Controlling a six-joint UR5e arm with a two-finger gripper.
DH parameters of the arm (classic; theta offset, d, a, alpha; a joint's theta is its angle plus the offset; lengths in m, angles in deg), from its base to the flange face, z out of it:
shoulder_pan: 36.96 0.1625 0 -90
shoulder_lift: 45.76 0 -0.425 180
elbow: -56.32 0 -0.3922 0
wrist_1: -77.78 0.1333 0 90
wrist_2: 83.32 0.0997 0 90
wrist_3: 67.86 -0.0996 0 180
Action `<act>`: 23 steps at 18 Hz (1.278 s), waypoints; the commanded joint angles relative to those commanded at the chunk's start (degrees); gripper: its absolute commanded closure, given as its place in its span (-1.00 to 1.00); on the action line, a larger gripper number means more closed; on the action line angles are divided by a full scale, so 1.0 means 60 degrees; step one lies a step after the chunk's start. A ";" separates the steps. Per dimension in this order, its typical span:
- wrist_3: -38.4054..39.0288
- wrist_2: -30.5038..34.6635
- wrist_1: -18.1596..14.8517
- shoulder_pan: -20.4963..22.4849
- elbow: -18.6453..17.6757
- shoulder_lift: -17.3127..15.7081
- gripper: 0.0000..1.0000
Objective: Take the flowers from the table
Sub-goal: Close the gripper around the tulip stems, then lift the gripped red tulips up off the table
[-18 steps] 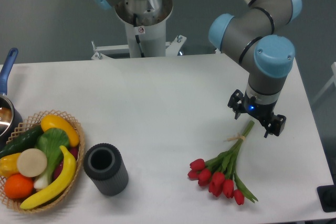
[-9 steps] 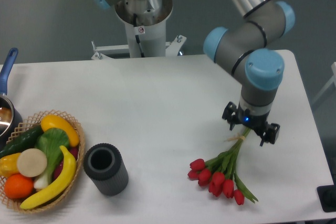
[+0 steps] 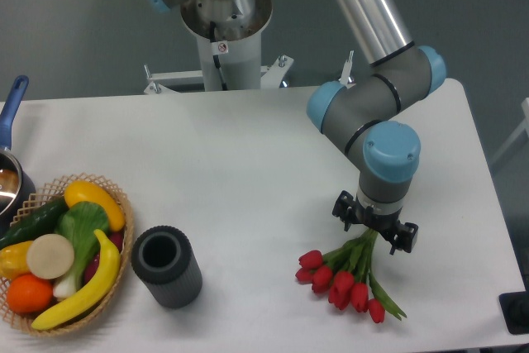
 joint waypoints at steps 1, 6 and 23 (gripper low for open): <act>-0.0015 0.0014 0.0058 -0.0059 0.0016 0.0089 -1.00; -0.0015 0.0015 0.0117 -0.0118 0.0045 0.0338 -1.00; 0.0015 0.0015 0.0088 -0.0103 0.0045 -0.0115 0.92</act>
